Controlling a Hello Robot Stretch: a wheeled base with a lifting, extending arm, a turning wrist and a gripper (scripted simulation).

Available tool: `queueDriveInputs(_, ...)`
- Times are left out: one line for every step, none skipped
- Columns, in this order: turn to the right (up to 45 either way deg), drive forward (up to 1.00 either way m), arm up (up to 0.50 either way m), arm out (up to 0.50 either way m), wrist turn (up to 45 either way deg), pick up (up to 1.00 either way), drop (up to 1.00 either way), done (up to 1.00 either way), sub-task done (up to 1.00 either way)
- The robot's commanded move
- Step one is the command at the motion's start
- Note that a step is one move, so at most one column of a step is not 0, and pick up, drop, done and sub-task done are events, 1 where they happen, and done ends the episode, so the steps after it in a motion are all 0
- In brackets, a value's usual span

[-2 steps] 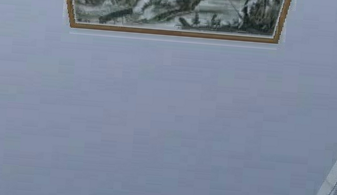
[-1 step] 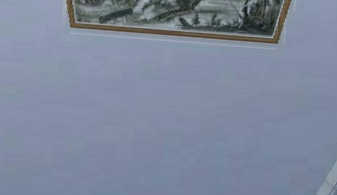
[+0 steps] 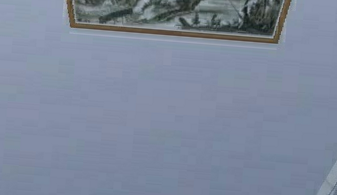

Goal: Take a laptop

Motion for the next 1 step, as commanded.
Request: queueDriveInputs(0.0, 0.0, 0.1, 0.0, 0.0, 0.0, 0.0, 0.0, 0.0)
